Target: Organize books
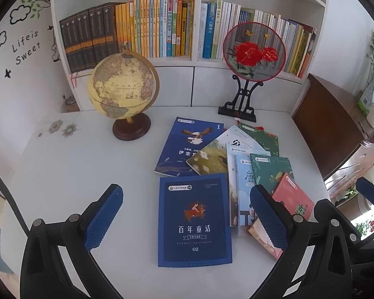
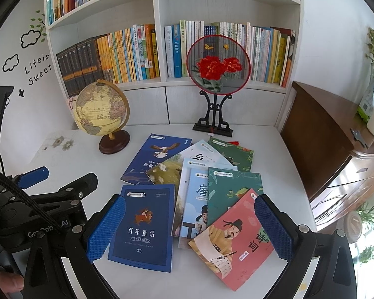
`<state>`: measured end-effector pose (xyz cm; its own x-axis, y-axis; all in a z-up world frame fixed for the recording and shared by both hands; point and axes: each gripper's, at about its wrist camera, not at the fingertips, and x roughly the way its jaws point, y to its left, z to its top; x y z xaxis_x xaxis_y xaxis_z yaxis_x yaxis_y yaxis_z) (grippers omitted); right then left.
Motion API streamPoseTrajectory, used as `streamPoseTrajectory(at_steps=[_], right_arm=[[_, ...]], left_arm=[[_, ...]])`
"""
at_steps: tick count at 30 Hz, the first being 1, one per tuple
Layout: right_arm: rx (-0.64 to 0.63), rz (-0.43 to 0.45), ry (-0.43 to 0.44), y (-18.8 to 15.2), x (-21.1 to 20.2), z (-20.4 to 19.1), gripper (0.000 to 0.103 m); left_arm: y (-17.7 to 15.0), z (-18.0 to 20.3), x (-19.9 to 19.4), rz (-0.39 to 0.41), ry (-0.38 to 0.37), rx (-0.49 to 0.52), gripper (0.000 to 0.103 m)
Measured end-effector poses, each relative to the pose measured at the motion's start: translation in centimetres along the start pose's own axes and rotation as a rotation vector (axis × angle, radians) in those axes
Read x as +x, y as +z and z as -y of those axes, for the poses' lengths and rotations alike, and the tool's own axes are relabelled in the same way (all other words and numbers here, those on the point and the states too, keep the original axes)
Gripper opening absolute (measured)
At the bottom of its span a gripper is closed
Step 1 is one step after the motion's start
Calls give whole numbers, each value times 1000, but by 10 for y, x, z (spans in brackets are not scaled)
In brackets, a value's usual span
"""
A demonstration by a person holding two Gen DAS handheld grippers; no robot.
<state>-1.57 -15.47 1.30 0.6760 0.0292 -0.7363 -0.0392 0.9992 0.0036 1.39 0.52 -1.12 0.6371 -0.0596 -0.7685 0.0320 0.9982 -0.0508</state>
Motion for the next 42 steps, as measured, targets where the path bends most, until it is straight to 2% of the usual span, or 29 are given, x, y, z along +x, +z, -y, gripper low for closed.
streamPoseTrajectory(at_steps=[18,21,25,28,30,34,39,42], right_arm=[[11,-7,21,-2,4,-1,103],[12,39,92,-6,4,0,103],[7,113,174,-15,5,-1,103],[21,108,213,-20,15,3,103],[26,71,237,-25,27,7,103],[33,-55,286,-45,63,11,103],[129,-222,414,-75,112,9,103],[218,-355,498,-91,147,7,88]], left_arm=[[0,-3,6,-7,-5,1,102],[-3,-5,15,-25,2,7,102],[-9,-16,28,-7,-35,35,102],[-17,-27,41,0,-54,69,102],[-22,-32,54,-29,-47,87,102],[-41,-48,94,-151,-53,99,102],[-65,-62,139,-276,-58,84,102],[-77,-67,160,-341,-96,75,102]])
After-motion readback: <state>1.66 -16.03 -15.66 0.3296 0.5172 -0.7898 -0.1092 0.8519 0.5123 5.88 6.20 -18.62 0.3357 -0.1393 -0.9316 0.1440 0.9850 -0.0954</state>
